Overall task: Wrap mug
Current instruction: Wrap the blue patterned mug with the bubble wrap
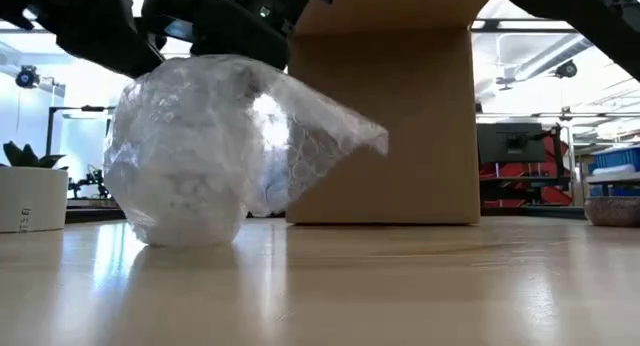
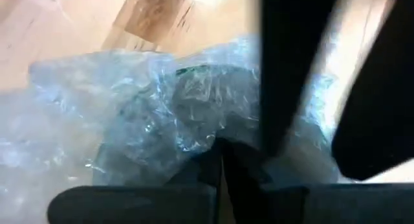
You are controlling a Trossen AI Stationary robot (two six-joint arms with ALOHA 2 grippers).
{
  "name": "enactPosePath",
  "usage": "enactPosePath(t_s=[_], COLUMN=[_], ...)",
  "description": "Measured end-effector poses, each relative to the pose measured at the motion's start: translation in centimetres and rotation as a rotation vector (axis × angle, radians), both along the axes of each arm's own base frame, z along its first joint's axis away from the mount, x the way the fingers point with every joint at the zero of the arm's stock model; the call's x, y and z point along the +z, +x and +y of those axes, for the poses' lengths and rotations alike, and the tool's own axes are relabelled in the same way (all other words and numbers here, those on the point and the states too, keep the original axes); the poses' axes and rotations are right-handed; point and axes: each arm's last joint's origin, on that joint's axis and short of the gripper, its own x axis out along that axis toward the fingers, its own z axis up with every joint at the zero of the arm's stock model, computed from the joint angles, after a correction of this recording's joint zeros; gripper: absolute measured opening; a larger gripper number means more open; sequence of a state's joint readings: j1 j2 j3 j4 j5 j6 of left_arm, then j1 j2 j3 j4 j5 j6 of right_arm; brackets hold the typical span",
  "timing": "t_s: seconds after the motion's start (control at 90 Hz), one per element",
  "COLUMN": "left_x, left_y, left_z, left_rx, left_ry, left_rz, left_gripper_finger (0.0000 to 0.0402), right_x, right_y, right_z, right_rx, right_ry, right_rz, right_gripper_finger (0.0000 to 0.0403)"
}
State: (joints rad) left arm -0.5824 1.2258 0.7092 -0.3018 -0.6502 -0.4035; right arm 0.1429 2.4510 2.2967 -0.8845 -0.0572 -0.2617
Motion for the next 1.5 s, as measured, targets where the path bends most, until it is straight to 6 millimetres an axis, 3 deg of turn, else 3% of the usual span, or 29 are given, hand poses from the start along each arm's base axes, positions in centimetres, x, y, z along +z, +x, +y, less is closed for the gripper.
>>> enactPosePath(t_s=[0.411, 1.078, 1.311, 1.5], left_x=[-2.8, -2.9, -1.9, -1.2], left_y=[1.8, 1.9, 1.8, 1.5], left_z=[0.3, 0.3, 0.4, 0.5], left_rx=[0.006, 0.001, -0.008, -0.002], left_ry=[-0.010, -0.018, -0.017, -0.008], left_rz=[0.092, 0.101, 0.071, 0.040], left_gripper_finger=[0.0021, 0.0020, 0.0020, 0.0020], right_x=[1.0, 1.3, 1.7, 3.1], right_y=[-0.1, -0.4, -0.7, -1.4], right_z=[-0.2, -0.6, -0.6, -0.4], right_rx=[-0.091, -0.103, -0.123, -0.138], right_ry=[0.005, -0.047, -0.046, -0.039], right_rz=[0.016, 0.041, 0.060, 0.057], right_gripper_finger=[0.0000, 0.0000, 0.0000, 0.0000])
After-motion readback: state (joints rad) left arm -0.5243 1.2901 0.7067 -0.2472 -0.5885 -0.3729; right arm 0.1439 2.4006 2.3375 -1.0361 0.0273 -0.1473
